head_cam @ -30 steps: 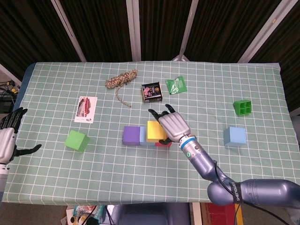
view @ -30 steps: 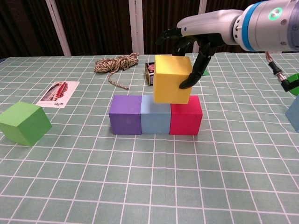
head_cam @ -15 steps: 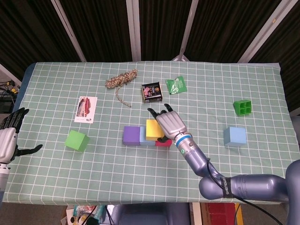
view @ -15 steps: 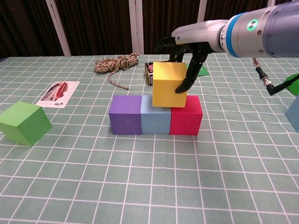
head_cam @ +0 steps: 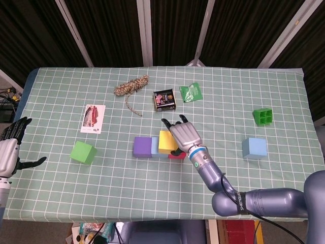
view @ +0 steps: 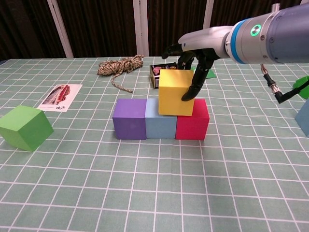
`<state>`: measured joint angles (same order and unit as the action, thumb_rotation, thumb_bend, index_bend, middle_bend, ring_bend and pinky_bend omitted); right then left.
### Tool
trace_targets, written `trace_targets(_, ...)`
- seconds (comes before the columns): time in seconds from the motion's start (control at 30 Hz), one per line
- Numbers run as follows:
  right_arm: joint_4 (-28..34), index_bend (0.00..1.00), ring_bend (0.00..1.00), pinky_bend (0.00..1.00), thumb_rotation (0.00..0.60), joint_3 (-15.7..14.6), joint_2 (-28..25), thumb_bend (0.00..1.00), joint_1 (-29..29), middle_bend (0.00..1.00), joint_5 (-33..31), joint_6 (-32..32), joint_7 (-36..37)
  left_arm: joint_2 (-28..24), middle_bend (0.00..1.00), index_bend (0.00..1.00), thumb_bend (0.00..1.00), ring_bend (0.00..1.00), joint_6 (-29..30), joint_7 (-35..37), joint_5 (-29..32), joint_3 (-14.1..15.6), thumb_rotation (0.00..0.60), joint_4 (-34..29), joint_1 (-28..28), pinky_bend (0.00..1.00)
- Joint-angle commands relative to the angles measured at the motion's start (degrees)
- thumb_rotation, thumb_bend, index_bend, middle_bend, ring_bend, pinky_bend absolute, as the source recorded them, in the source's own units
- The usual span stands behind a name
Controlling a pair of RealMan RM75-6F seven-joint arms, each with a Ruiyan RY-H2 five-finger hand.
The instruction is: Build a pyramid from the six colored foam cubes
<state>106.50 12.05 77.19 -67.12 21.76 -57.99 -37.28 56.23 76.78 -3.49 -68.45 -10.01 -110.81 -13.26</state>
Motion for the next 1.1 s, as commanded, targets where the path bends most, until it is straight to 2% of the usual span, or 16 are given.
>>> trace_targets(0.03, 0.1, 0.01, 0.27, 0.04, 0.6, 0.3, 0.1, 0.24, 0.0, 0.43, -0.2, -0.2, 0.4, 0.0, 0.02, 0.0, 0.1, 0.0, -0.1, 0.0, 0.0, 0.0, 0.6, 0.0, 0.0, 0.0)
trace_targets(1.1, -1.9, 0.0, 0.27, 0.04, 0.6, -0.5, -0.8, 0.24, 1.1, 0.43, 5.5, 3.4, 4.6, 0.3, 0.02, 0.0, 0.1, 0.0, 0.3, -0.4, -0.5, 0.4, 0.6, -0.1, -0.1, 0.0)
